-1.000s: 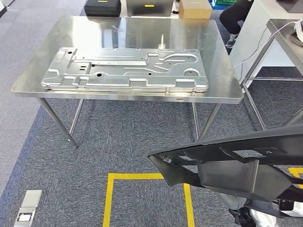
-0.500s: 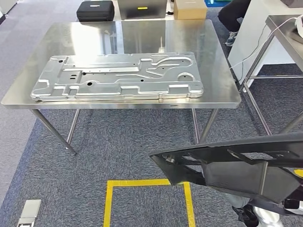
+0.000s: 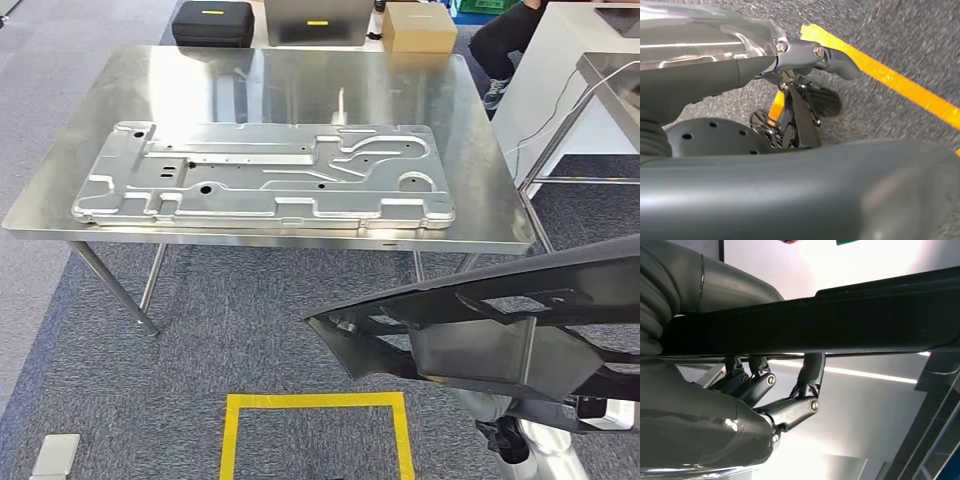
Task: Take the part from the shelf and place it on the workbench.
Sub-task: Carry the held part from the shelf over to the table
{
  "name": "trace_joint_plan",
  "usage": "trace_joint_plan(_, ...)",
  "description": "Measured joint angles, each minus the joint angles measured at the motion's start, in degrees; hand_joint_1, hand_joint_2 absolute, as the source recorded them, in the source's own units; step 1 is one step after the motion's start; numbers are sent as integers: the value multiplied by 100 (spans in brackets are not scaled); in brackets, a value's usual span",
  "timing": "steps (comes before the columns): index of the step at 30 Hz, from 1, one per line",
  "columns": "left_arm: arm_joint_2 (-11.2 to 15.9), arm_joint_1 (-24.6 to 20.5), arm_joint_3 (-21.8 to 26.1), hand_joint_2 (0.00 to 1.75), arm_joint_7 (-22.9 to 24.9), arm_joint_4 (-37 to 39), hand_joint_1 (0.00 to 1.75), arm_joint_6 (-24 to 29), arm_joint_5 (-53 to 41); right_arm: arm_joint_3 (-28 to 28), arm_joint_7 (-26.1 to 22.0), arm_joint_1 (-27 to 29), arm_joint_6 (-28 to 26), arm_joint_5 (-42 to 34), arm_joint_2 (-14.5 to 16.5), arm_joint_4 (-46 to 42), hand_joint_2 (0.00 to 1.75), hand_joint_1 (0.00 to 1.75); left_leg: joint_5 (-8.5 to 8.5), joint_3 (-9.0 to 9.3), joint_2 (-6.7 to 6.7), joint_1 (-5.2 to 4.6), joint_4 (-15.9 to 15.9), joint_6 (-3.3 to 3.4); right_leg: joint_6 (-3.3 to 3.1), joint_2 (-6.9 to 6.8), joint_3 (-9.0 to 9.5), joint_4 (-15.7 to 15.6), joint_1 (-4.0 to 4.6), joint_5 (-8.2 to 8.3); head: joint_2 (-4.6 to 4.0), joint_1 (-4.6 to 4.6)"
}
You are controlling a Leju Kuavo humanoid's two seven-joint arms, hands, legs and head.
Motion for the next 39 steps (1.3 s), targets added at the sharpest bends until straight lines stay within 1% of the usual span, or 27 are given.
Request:
trace_joint_plan(2,-1,12,2,175,-9,-2,0,18,1,24,-61,1,-32,43,46,11,175,175,-117,161,-17,0,-5,-30,-25,1,167,-645,4,544,0,-1)
trace_joint_plan(3,-3,6,4,175,-14,-3,0,28,1,35,-90,3,-38,67,72,11,175,175,-166,213,-24,-5,-2,-53,-42,3,259,-928,17,711,0,-1)
trace_joint_plan(4,-4,-2,5,175,-18,-3,0,37,2,48,-110,2,-44,94,97,11,175,175,-203,235,-29,-10,0,-79,-68,5,331,-1149,31,776,0,0)
trace_joint_plan(6,-8,-16,7,175,-25,-3,0,45,5,79,-128,3,-61,143,154,8,175,175,-230,228,-32,-15,-10,-126,-115,19,371,-1276,55,709,0,-1)
trace_joint_plan(8,-11,-23,7,175,-34,-4,0,44,8,114,-129,-1,-86,171,210,-4,175,175,-275,235,-24,-13,4,-179,-170,21,420,-1336,26,660,0,-6)
trace_joint_plan(9,-13,-29,7,175,-43,-4,0,43,9,132,-130,-10,-98,174,237,-14,175,175,-336,192,-20,-10,116,-217,-204,10,458,-1357,8,640,-1,-10)
trace_joint_plan(10,-13,-34,7,175,-52,-5,0,42,9,152,-131,-19,-107,173,266,-24,175,175,-441,74,-15,1,350,-257,-234,-4,498,-1374,-8,616,-1,-17)
trace_joint_plan(12,-14,-30,7,175,-74,-5,0,41,9,187,-130,-24,-123,170,321,-34,175,175,-693,-375,-7,32,1105,-319,-277,-25,564,-1380,-12,554,-1,-26)
trace_joint_plan(13,-15,-22,7,175,-85,-5,0,41,9,205,-128,-13,-129,169,347,-34,175,175,-755,-601,-5,44,1434,-338,-281,-24,601,-1380,-13,522,-1,-27)
trace_joint_plan(14,-15,-10,7,175,-97,-5,0,41,9,221,-122,0,-134,166,369,-34,175,175,-706,-753,-3,53,1597,-350,-277,-8,647,-1380,-14,487,-1,-26)
trace_joint_plan(15,-16,1,8,175,-109,-5,0,40,9,241,-113,9,-139,158,391,-36,175,175,-531,-799,-4,59,1535,-353,-269,13,705,-1380,-16,449,-1,-26)
trace_joint_plan(17,-16,17,10,175,-132,-5,0,37,12,292,-95,3,-169,143,438,-40,175,175,5,-638,-18,63,925,-334,-243,64,836,-1385,-25,363,-1,-26)
trace_joint_plan(18,-16,22,11,175,-140,-5,0,34,22,316,-81,-17,-199,147,463,-42,175,175,200,-536,-29,52,625,-315,-220,89,886,-1387,-21,323,-1,-27)
trace_joint_plan(19,-16,23,13,175,-149,-5,0,31,37,338,-65,-41,-235,163,487,-44,175,175,279,-449,-37,38,403,-289,-194,111,911,-1391,-19,294,-1,-28)
trace_joint_plan(21,-15,15,15,175,-161,-5,0,14,77,376,-15,-95,-300,196,527,-44,175,175,205,-387,-42,5,253,-236,-123,140,912,-1423,-19,271,-1,-31)
trace_joint_plan(24,-14,12,17,175,-173,-12,0,-13,101,449,58,-200,-351,192,573,-45,175,175,153,-254,-36,32,90,-149,-31,108,944,-1399,-29,205,-1,-28)
trace_joint_plan(25,-14,11,19,175,-175,-17,0,-16,99,473,77,-246,-364,187,587,-43,175,175,147,-193,-28,47,43,-116,-19,90,869,-1219,-26,121,-1,-26)
trace_joint_plan(26,-14,8,22,175,-175,-22,0,-19,98,492,95,-279,-381,181,598,-39,175,175,129,-144,-21,50,19,-85,-16,75,708,-916,-23,8,-1,-25)
trace_joint_plan(28,-14,6,26,175,-175,-28,0,-22,88,526,128,-307,-424,158,614,-27,175,175,65,-66,-13,45,10,-47,-9,70,243,-198,-18,-192,-1,-23)
trace_joint_plan(29,-14,11,27,175,-175,-30,0,-24,83,545,149,-306,-445,141,619,-22,175,175,25,-18,-13,41,11,-42,-6,70,64,8,-16,-171,-1,-23)
trace_joint_plan(30,-14,18,29,175,-176,-33,0,-25,78,564,170,-309,-466,123,623,-19,175,175,-20,41,-15,39,11,-43,-7,69,-19,6,-14,-25,-1,-24)
trace_joint_plan(31,-14,23,31,175,-177,-36,0,-26,76,583,187,-317,-484,109,629,-18,175,175,-69,111,-17,38,12,-49,-14,68,0,-209,-12,224,-1,-24)
trace_joint_plan(32,-14,26,32,175,-179,-37,0,-26,77,599,199,-331,-501,99,635,-18,175,175,-122,186,-18,38,11,-60,-33,68,89,-541,-5,497,-1,-24)
trace_joint_plan(33,-14,21,34,175,-180,-38,0,-26,77,615,209,-350,-518,95,643,-15,175,175,-172,244,-19,32,9,-80,-56,64,178,-834,14,707,-1,-26)
trace_joint_plan(34,-14,14,37,175,-182,-39,0,-26,77,632,220,-374,-534,93,655,-14,175,175,-211,278,-20,30,7,-106,-83,57,265,-1072,32,806,-1,-26)
trace_joint_plan(36,-13,1,42,175,-183,-40,0,-27,76,666,249,-422,-561,91,679,-14,175,175,-249,290,-15,31,-18,-159,-131,54,330,-1234,68,760,-1,-29)
trace_joint_plan(39,-9,-18,45,175,-183,-44,0,-37,76,711,274,-483,-610,77,696,-24,175,175,-318,309,-3,30,3,-242,-202,48,417,-1357,25,688,-1,-24)
